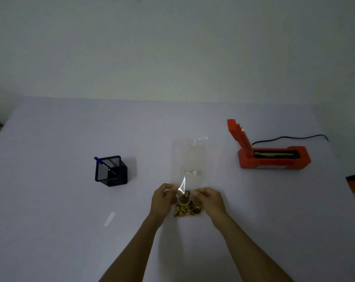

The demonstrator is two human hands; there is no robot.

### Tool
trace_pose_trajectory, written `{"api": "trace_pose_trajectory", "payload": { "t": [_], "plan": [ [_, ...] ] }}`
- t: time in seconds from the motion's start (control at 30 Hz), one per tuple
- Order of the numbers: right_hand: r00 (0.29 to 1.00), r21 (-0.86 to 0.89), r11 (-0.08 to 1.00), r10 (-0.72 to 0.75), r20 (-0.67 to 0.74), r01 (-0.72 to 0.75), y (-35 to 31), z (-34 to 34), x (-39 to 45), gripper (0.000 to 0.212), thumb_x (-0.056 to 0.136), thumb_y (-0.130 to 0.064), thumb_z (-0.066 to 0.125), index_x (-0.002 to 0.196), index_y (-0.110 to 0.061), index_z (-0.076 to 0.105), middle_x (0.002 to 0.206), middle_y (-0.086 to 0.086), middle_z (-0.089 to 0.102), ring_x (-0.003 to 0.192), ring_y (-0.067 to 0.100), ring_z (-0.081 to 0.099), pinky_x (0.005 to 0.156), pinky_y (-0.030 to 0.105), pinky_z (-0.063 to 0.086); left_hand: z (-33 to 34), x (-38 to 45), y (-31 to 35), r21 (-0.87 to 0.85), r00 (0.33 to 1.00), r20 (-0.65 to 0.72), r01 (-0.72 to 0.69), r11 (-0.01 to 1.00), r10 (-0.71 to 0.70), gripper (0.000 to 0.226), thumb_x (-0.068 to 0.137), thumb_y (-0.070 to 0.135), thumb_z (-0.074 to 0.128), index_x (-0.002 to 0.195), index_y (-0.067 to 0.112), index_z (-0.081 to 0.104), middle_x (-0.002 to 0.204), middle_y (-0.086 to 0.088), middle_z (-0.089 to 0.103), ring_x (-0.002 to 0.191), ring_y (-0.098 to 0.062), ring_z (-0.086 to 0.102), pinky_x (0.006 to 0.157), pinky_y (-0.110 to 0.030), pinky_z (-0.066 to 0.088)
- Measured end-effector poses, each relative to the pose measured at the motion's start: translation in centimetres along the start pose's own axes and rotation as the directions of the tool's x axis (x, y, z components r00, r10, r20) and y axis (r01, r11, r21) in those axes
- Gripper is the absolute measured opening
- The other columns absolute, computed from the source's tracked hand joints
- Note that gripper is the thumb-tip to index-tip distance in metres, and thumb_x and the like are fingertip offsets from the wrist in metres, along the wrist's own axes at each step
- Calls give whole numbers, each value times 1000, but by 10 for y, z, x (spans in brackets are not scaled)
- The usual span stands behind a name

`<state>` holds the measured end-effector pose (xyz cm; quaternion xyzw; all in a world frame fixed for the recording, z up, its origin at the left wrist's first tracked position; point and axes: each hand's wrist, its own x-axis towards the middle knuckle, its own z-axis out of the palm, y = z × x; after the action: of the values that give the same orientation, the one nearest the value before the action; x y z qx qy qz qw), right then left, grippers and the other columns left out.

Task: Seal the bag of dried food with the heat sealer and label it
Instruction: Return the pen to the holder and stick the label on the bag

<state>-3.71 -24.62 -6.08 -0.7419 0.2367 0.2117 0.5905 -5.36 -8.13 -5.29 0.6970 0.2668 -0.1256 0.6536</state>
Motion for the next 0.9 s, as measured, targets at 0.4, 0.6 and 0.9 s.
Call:
{"api": "trace_pose_trajectory", "payload": {
  "t": [0.4, 0.6, 0.9],
  "plan": [
    [998, 35, 997, 62, -7, -61, -55, 20, 81, 4, 78, -7, 72, 80, -10, 71, 77, 8, 72, 72, 20, 67, 59, 22, 49, -11, 87, 32, 35, 990, -101, 106, 994, -102, 12, 86, 9, 67, 96, 10, 74, 87, -8, 73, 79, -19, 64, 78, -31, 56],
    [992, -161, 987, 1, -124, -21, -78, 36, 116, 7, 77, -17, 76, 77, -11, 72, 76, 3, 72, 72, 18, 67, 62, 21, 47, -9, 123, 41, 215, 985, -172, 48, 975, -11, 8, 84, 12, 71, 90, 9, 73, 78, -8, 71, 69, -16, 64, 67, -25, 54],
    [972, -256, 966, -16, -233, -46, -88, 44, 129, 33, 77, -29, 79, 97, -11, 59, 86, 0, 60, 71, 12, 57, 59, 22, 41, -12, 146, 55, 433, 973, -202, -18, 901, 116, 12, 84, 20, 71, 89, 9, 73, 83, -4, 72, 71, -11, 62, 58, -11, 39]
  ]
}}
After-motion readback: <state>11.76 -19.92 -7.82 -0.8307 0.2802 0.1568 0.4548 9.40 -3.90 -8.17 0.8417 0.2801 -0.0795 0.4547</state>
